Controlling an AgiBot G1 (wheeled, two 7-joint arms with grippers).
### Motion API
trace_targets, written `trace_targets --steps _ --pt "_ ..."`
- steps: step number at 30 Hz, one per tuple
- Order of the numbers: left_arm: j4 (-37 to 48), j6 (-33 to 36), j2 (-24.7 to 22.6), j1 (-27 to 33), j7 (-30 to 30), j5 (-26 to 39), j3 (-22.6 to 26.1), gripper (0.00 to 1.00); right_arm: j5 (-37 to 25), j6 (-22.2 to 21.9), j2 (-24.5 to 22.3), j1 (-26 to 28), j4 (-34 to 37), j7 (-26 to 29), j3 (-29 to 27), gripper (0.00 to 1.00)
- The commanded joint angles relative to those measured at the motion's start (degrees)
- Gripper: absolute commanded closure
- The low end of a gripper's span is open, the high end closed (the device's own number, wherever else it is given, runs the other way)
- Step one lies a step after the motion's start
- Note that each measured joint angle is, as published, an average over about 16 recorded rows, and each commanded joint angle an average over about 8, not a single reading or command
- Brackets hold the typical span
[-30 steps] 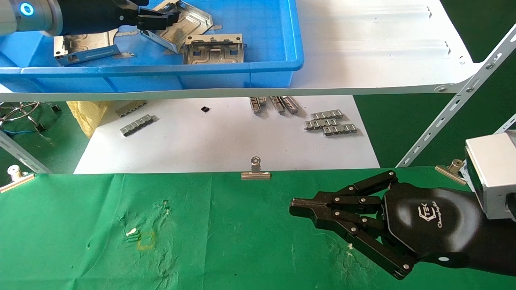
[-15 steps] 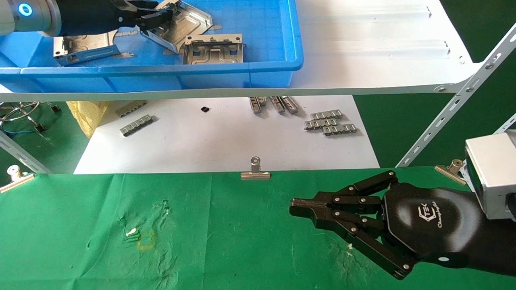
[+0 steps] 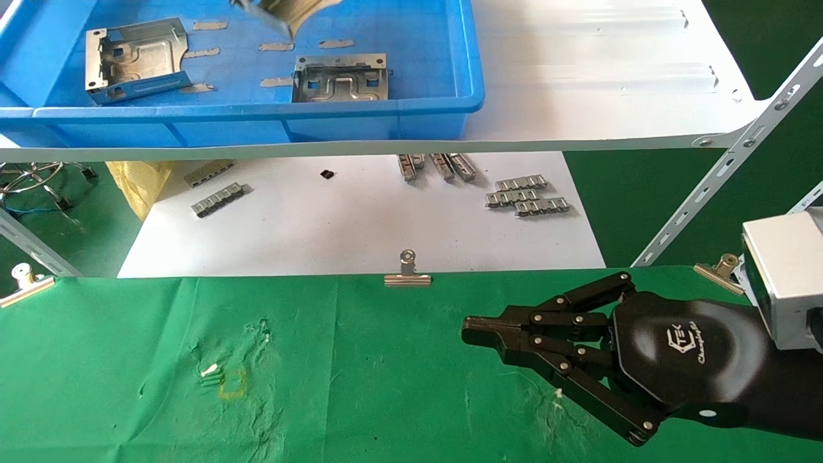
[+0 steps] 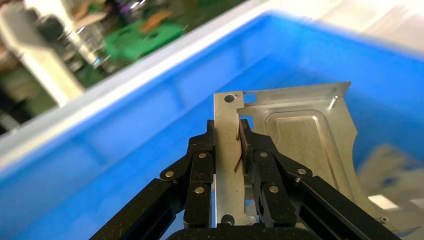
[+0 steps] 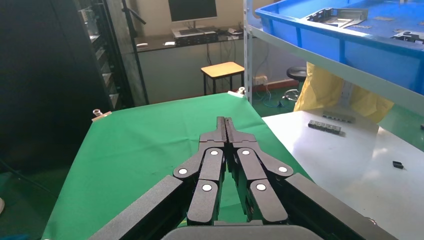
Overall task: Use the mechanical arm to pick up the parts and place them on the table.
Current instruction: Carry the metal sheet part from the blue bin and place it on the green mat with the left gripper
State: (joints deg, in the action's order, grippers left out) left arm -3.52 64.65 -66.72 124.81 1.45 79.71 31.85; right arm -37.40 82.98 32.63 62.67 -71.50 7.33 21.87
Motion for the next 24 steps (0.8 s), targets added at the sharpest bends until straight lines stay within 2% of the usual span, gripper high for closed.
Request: trace_targets --steps 1,4,5,8,11,17,24 --pt "-0.71 3.01 0.7 0.7 -0.57 -0.9 -0.59 1.0 0.0 0.0 0.0 0.0 0.0 0.0 0.0 0.37" --pt "-1.93 11.18 2.09 0.8 -2.51 -2.15 -1.23 1.0 0.0 0.0 0.0 0.0 0.0 0.0 0.0 0.02" --pt "-2.3 14.18 2.57 0.74 -3.25 -2.55 -1.4 1.0 0.0 0.0 0.0 0.0 0.0 0.0 0.0 0.0" --pt "-3.37 21.69 3.9 0.4 -5.6 -3.69 -1.79 1.0 0.0 0.0 0.0 0.0 0.0 0.0 0.0 0.0" --pt "-4.72 25.99 5.18 -0.39 -7.88 -4.85 -1.96 1.0 0.0 0.0 0.0 0.0 0.0 0.0 0.0 0.0" --pt "-11.82 27.4 8.65 -4.42 -11.1 -8.28 -0.61 1.0 0.0 0.0 0.0 0.0 0.0 0.0 0.0 0.0" --pt "-28.78 27.45 16.88 -13.01 -11.66 -17.71 4.7 1.0 0.0 0.0 0.0 0.0 0.0 0.0 0.0 0.0"
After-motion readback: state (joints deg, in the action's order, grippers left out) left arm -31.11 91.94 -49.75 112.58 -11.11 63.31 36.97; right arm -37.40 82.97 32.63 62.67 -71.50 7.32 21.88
